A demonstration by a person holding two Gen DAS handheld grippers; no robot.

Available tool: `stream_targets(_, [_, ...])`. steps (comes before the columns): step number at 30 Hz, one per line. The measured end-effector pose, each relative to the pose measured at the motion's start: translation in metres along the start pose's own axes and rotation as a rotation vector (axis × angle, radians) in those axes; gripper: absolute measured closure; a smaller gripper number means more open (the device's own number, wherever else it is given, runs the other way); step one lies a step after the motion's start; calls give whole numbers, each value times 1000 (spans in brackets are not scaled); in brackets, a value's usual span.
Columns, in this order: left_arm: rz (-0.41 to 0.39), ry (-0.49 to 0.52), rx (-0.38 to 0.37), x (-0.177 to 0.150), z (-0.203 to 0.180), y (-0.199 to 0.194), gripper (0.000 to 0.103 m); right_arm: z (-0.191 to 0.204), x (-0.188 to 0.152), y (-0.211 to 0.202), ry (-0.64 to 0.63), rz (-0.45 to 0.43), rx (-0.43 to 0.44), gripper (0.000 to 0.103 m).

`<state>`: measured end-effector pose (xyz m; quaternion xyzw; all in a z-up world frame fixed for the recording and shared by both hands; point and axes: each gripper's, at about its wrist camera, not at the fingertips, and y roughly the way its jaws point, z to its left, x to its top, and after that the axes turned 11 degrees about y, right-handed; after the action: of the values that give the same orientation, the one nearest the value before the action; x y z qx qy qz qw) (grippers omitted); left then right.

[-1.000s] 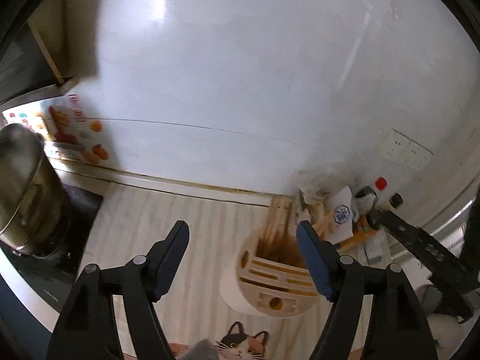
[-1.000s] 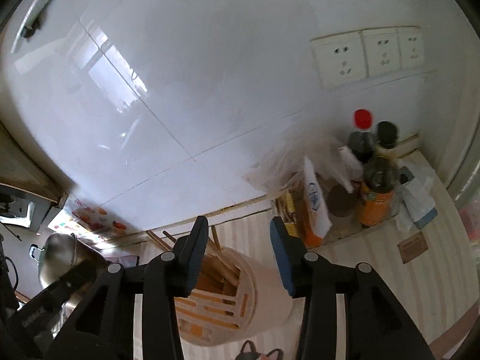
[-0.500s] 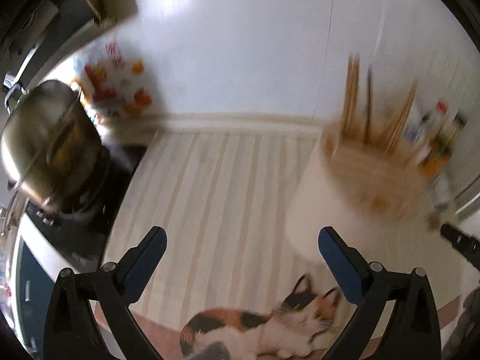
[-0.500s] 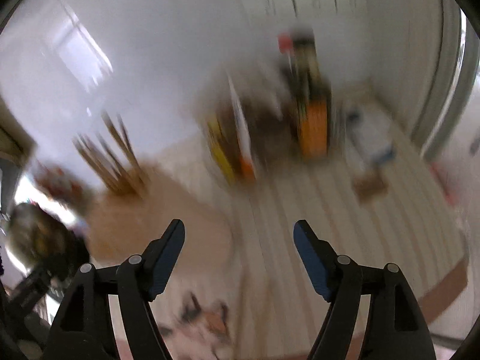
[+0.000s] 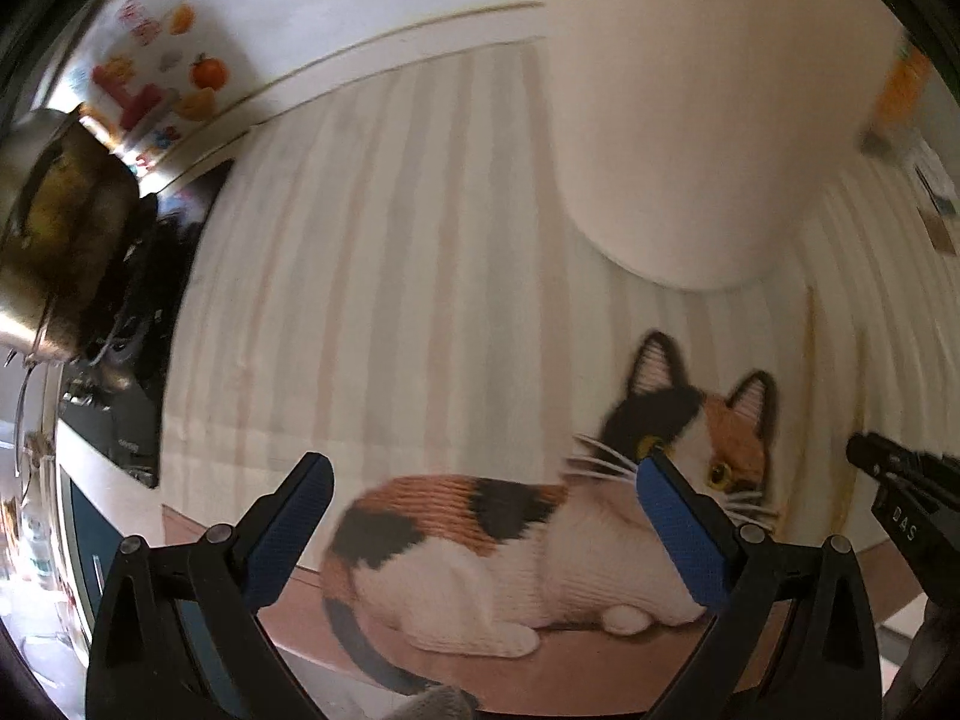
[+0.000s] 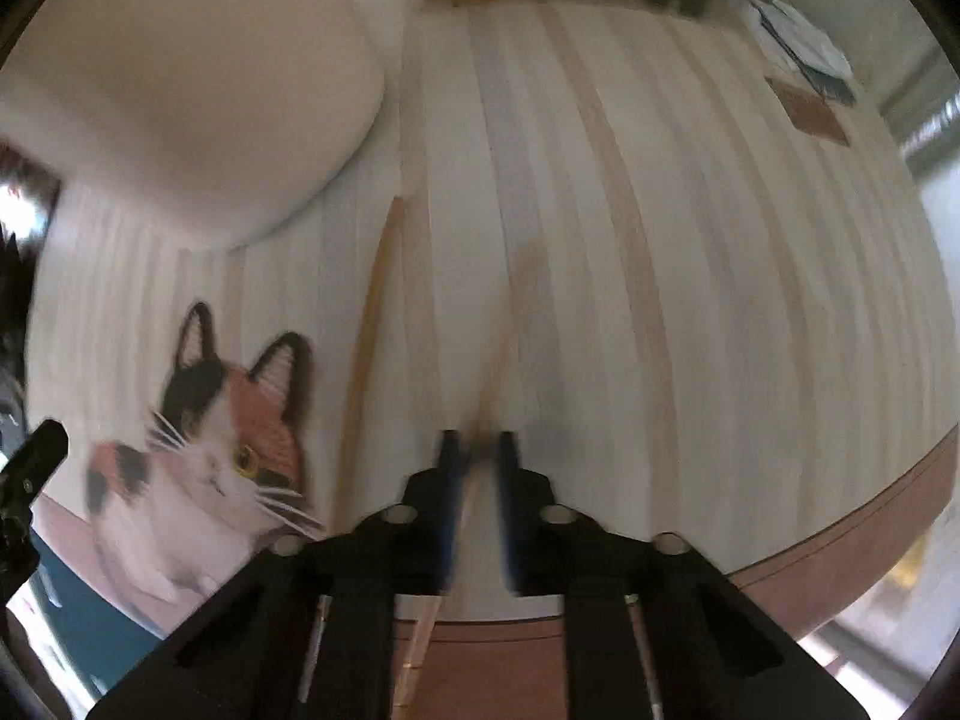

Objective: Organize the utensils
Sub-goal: 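Grasp a chopstick from the mat with the left tool while the right tool grasps another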

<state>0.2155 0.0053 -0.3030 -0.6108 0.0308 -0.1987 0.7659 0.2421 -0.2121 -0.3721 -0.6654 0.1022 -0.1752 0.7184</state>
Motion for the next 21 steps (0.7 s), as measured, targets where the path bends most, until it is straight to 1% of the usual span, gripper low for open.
stream_targets(3, [1, 55, -35, 3, -22, 3, 0, -7, -6, 1, -34, -6, -38, 96])
stream_targets(6, [-5, 110, -71, 8, -48, 4, 1, -31, -11, 2, -24, -4, -67, 96])
stream_targets(8, [-1, 143, -104, 11, -64, 5, 5, -51, -12, 3, 4, 0, -76, 96])
stream_targets(10, [7, 172, -142, 14, -78, 7, 16, -71, -12, 4, 31, 5, -85, 96])
stream_targets(12, [22, 193, -207, 16, -93, 11, 20, -91, -14, 5, 68, 9, -68, 96])
stream_targets(13, [31, 196, -246, 17, -100, 14, 29, -99, -15, 5, 80, 10, -55, 96])
stream_targets(14, [45, 200, -276, 17, -106, 17, 32, -105, -16, 6, 92, 8, -46, 97])
stream_targets(15, [62, 209, -299, 17, -113, 22, 38, -109, -17, 6, 104, 5, -34, 97])
stream_targets(18, [90, 238, -302, 14, -123, 31, 65, -117, -17, 9, 126, -4, -33, 97])
stream_targets(19, [63, 247, -292, 13, -124, 28, 83, -119, -16, 9, 129, -9, -39, 97])
stream_targets(20, [57, 259, -290, 12, -124, 26, 90, -119, -17, 9, 130, -12, -42, 97])
stream_targets(21, [69, 258, -288, 10, -121, 25, 98, -120, -20, 11, 132, -17, -47, 97])
